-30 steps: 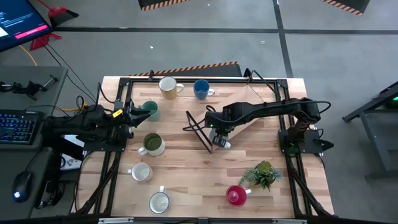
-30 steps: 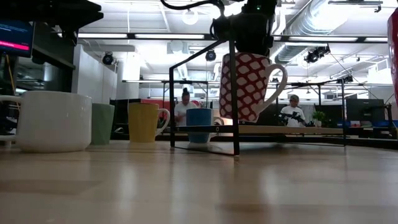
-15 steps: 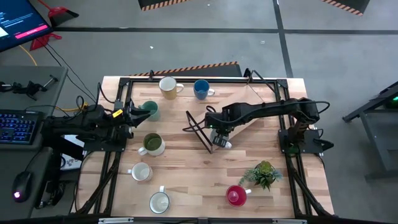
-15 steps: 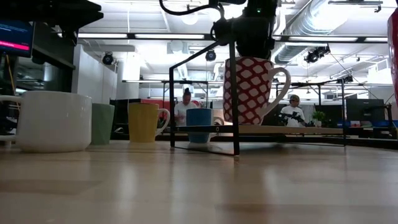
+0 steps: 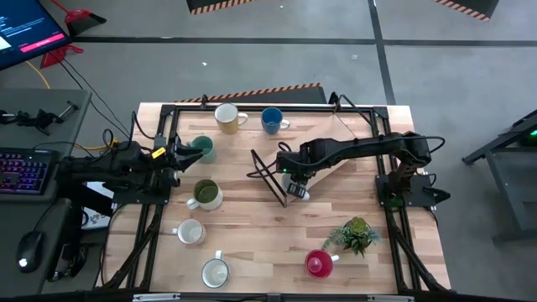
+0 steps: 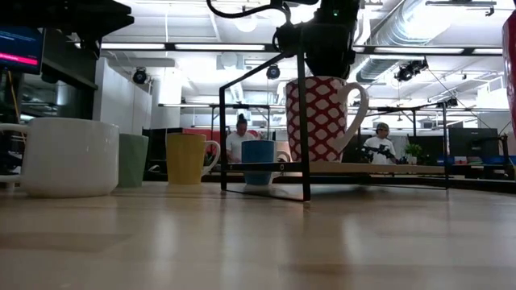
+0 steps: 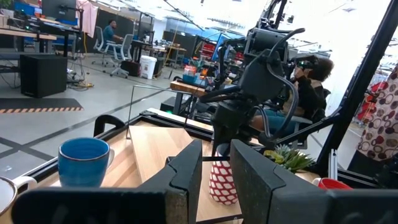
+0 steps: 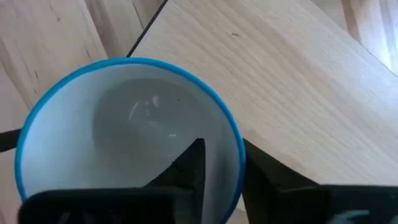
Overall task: Place coffee mugs
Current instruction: Put the red patterned mug on the shelf, then put the light green mug on the shelf
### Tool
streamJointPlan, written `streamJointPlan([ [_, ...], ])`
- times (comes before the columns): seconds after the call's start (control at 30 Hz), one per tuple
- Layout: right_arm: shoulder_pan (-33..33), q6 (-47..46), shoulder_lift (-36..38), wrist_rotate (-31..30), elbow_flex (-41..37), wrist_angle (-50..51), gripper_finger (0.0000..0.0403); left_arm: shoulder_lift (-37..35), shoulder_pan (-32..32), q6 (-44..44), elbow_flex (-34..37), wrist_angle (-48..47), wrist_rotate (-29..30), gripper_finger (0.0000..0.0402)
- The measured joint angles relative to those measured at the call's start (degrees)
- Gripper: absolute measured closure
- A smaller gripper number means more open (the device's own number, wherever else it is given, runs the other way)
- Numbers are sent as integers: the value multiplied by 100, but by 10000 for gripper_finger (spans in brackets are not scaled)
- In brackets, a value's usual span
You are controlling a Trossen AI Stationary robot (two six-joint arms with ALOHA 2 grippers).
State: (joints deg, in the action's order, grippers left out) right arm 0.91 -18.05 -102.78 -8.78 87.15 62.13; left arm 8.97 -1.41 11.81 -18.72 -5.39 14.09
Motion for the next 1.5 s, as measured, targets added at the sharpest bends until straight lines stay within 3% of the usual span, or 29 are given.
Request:
streamJointPlan([
  [0.3,-60,12,0,-62,0,-31,283,0,0,0,0,1,0,326],
  [0.7,-51,261,24,-109,482,357,279,0,-2,0,0,2,0,326],
  [1.0,18,517,24,29,1821,1144,279,0,-1,2,-1,2,0,326],
  [1.23,223,932,46,-57,3231,2862,279,0,-2,2,-2,1,0,326],
  [1.37,338,990,573,168,3174,2761,279,0,-2,2,-2,4,0,326],
  [1.5,540,618,1470,-236,2242,2665,279,2,-1,9,-2,4,0,326],
])
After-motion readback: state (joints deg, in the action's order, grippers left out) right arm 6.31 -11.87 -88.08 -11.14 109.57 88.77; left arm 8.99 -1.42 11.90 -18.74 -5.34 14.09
